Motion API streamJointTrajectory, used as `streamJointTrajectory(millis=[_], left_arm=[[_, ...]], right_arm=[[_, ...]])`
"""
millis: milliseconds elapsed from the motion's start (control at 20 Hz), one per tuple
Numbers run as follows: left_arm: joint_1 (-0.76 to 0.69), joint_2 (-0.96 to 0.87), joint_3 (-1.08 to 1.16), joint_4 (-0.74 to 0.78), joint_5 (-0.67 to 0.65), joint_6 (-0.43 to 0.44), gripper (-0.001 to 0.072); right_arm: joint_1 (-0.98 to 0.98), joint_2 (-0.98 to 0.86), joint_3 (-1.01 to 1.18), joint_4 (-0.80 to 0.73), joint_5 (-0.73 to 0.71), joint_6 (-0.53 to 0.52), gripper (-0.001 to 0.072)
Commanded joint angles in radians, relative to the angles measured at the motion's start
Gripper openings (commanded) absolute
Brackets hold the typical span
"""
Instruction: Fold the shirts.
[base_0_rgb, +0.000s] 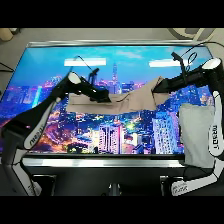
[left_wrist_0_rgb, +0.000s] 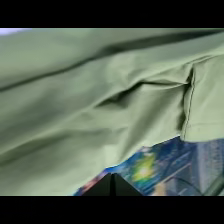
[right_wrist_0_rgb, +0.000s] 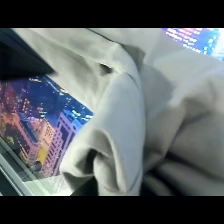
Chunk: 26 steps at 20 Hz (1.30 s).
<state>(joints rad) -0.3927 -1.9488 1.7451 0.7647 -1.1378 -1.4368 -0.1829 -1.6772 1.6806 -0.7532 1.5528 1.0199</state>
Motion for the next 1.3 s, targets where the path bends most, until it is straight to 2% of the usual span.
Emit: streamJointTrajectory(millis=[0, 250, 450, 600, 800, 900, 1100, 1250], left_arm=[[-0.137, -0.085, 0.0, -0.172, 0.14, 0.0, 0.0025], [-0.272, -0.163, 0.0, -0.358, 0.291, -0.004, 0.0024], [-0.29, -0.153, 0.0, -0.371, 0.322, 0.001, 0.0023], [-0.196, -0.051, 0.0, -0.21, 0.289, -0.002, 0.0022], [0.035, 0.159, 0.0, 0.214, 0.106, -0.076, 0.0023], [0.16, 0.269, 0.0, 0.332, 0.023, -0.075, 0.0023], [0.348, 0.475, 0.0, 0.346, -0.031, -0.074, 0.0023], [0.387, 0.581, 0.0, 0.346, -0.069, -0.045, 0.0024]], right_arm=[[0.001, 0.106, 0.001, 0.001, 0.077, 0.034, 0.0017], [0.001, 0.237, 0.001, -0.028, 0.176, 0.08, 0.0017], [0.001, 0.274, 0.001, -0.109, 0.196, 0.095, 0.0017], [0.001, 0.263, 0.001, -0.148, 0.163, 0.094, 0.0017], [0.101, 0.203, 0.001, -0.138, 0.1, 0.071, 0.0016], [0.198, 0.15, 0.001, -0.137, 0.018, 0.072, 0.0016], [0.38, -0.019, 0.001, -0.11, -0.194, 0.113, 0.0017], [0.474, -0.193, 0.001, 0.105, -0.375, 0.114, 0.0019]])
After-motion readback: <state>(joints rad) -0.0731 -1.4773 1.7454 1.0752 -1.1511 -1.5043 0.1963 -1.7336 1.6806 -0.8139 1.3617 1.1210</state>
